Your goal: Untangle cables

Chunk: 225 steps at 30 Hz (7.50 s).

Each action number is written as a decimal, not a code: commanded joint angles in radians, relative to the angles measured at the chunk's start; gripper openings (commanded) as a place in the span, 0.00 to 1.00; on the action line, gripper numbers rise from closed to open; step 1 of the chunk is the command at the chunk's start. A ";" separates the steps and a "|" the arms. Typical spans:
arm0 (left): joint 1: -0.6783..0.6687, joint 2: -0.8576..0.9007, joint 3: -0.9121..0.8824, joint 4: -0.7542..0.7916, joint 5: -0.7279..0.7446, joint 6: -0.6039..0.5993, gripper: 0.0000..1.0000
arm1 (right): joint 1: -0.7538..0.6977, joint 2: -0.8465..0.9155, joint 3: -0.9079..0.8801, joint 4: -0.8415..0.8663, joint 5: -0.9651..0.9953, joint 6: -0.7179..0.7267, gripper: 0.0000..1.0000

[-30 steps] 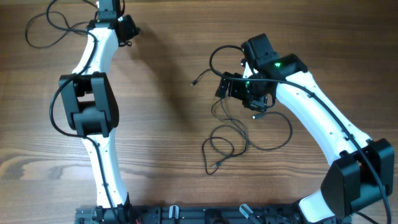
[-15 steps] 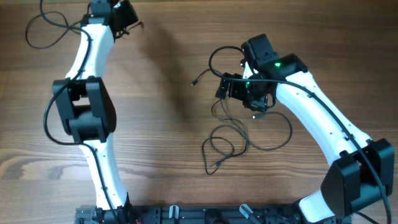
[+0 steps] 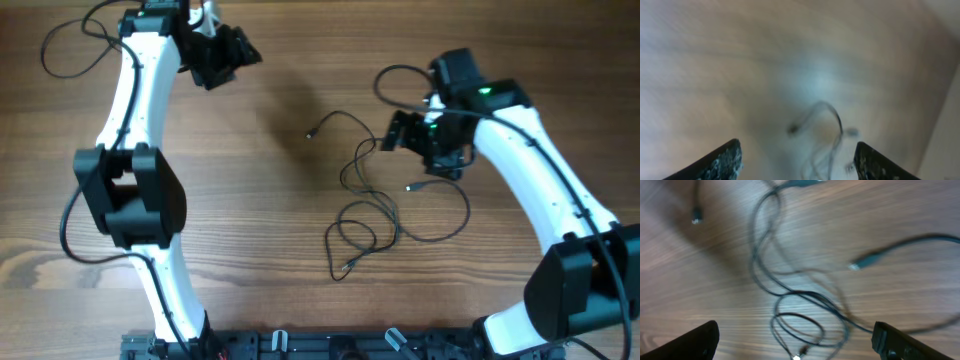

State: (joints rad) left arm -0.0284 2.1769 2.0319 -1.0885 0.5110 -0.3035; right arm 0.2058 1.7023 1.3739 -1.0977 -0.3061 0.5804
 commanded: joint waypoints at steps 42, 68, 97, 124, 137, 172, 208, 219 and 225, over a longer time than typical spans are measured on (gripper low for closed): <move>-0.203 -0.731 -0.485 -0.325 -0.274 -0.010 1.00 | -0.096 -0.339 -0.008 -0.217 -0.123 -0.394 1.00; 0.032 -0.722 -0.594 -0.274 -0.357 -0.123 1.00 | 0.122 0.133 -0.031 -0.043 -0.002 -0.475 0.41; 0.035 -0.722 -0.594 -0.262 -0.374 -0.124 1.00 | 0.122 0.134 -0.303 0.285 -0.010 -0.398 0.33; 0.035 -0.722 -0.594 -0.261 -0.374 -0.124 1.00 | 0.122 0.134 -0.397 0.405 -0.010 -0.341 0.04; 0.035 -0.722 -0.594 -0.257 -0.374 -0.124 1.00 | 0.122 0.011 -0.191 0.171 -0.070 -0.330 0.04; 0.035 -0.722 -0.594 -0.247 -0.369 -0.124 1.00 | 0.051 -0.580 0.110 0.642 -0.154 0.078 0.04; -0.051 -1.063 -0.610 0.142 0.376 0.352 0.99 | 0.068 -0.402 0.111 0.692 -0.437 0.836 0.05; -0.213 -1.094 -0.610 0.233 0.233 0.348 0.90 | 0.179 -0.363 0.111 0.769 -0.490 0.951 0.04; -0.263 -1.063 -0.610 0.251 0.232 0.348 0.95 | 0.196 -0.363 0.111 0.801 -0.504 1.001 0.04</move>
State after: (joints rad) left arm -0.2607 1.0988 1.4139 -0.8490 0.7662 0.0296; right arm 0.3973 1.3361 1.4704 -0.3042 -0.7837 1.5360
